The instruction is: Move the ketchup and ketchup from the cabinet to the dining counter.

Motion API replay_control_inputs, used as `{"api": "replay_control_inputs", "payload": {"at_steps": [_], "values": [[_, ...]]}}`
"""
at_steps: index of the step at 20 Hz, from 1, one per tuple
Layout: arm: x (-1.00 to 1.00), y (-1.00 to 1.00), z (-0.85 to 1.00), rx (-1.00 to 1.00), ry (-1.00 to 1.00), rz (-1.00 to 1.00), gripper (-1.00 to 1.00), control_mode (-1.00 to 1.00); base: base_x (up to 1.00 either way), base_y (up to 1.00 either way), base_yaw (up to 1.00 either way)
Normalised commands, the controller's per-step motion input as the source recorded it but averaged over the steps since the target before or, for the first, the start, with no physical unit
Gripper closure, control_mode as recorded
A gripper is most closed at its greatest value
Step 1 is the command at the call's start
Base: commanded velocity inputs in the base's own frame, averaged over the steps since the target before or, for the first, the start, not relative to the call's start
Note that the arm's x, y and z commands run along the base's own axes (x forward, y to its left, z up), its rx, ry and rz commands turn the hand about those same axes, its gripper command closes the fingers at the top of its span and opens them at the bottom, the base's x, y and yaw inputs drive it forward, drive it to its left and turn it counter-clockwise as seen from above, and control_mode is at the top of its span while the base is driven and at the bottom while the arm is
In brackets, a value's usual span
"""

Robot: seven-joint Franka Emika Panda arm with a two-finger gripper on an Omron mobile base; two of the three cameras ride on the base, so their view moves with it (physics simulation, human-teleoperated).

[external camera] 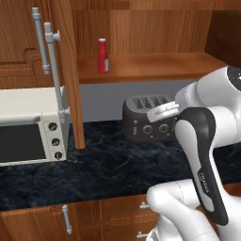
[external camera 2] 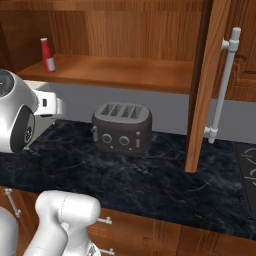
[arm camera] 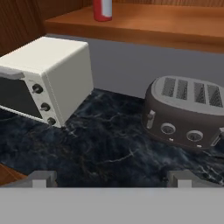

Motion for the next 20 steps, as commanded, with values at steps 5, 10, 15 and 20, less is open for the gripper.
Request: {"api": "replay_control_inputs", "payload": {"at_steps": [5, 10, 15, 20], "values": [[0.00, 0.09, 0.40, 0.00, -0.04, 0.00, -1.00, -1.00, 0.00, 0.00, 0.00], [0.03, 0.00, 0.15, 0.03, -0.08, 0.00, -1.00, -1.00, 0.00, 0.00, 0.00], [0.16, 0.00, 0.02, 0.06, -0.08, 0.00, -1.00, -1.00, 0.00, 0.00, 0.00], [0.21, 0.00, 0.05, 0.07, -0.10, 0.00, -1.00, -1.00, 0.00, 0.00, 0.00]]}}
